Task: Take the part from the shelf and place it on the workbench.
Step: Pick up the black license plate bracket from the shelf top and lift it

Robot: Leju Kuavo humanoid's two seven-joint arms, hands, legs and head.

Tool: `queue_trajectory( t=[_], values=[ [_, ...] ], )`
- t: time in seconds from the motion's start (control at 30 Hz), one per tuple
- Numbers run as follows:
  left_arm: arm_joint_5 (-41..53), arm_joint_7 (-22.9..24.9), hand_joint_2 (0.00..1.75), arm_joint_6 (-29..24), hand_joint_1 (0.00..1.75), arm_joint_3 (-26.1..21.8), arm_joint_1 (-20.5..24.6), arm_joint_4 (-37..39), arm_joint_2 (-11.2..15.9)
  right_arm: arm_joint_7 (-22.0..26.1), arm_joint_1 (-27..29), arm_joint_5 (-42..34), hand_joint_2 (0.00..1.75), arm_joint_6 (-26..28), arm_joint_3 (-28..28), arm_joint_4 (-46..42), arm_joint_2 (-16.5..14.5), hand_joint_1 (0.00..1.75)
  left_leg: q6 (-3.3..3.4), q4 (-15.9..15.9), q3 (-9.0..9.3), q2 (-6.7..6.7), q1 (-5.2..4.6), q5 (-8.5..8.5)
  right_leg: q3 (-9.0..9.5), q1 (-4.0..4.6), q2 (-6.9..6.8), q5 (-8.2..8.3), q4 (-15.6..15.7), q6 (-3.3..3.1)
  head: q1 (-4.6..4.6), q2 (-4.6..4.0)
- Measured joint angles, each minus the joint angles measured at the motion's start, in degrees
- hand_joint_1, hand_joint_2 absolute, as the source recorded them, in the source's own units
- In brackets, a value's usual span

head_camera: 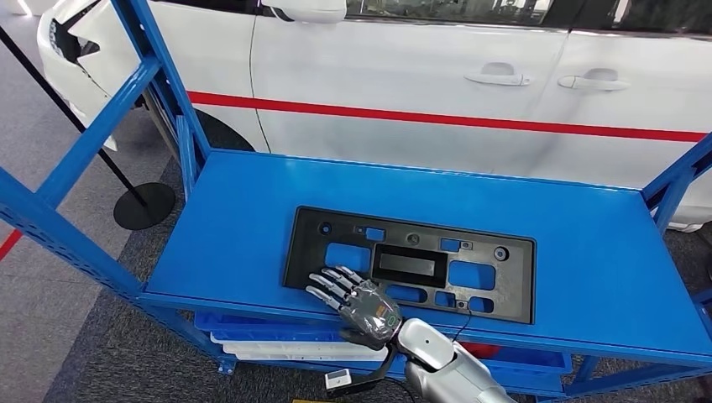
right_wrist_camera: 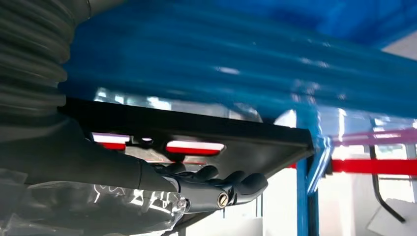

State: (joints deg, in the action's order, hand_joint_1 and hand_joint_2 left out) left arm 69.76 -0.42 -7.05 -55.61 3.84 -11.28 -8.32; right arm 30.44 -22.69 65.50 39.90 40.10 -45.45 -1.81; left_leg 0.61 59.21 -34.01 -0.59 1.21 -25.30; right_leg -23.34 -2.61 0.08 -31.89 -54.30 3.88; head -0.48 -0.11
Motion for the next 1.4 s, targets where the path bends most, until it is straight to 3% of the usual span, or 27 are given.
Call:
queue_trajectory(
  t=[0.63, 1.07, 1.4],
  values=[
    [4.9, -0.7, 0.00, 4.9, 0.00, 4.1, 0.2, 0.0, -0.5, -2.0, 2.4, 4.0, 1.75, -0.1, -4.9, -2.9, 0.4, 0.00, 0.05, 0.0, -0.06, -0.02, -0.05, 0.04, -0.04, -0.03, 0.00, 0.03, 0.0, 0.02, 0.00, 0.00],
    [4.4, 0.0, 0.00, 5.9, 0.00, 4.1, 0.3, 0.0, -0.8, 0.0, 2.3, -2.4, 1.75, -5.1, -5.3, -9.2, 6.0, 0.00, 0.53, 0.0, -2.23, -1.31, -0.13, 1.25, -1.60, -0.17, -1.19, 0.71, -0.1, 0.51, 0.00, 0.00],
    [3.7, 0.5, 0.00, 5.9, 0.00, 4.0, 0.3, 0.0, -1.1, 2.0, -0.2, -4.1, 1.75, -5.5, -4.9, -8.6, 6.6, 0.00, 0.84, 0.0, -3.23, -1.32, -0.13, 2.17, -2.70, -0.20, -1.16, 1.60, -0.1, 0.78, 0.00, 0.00]
  ],
)
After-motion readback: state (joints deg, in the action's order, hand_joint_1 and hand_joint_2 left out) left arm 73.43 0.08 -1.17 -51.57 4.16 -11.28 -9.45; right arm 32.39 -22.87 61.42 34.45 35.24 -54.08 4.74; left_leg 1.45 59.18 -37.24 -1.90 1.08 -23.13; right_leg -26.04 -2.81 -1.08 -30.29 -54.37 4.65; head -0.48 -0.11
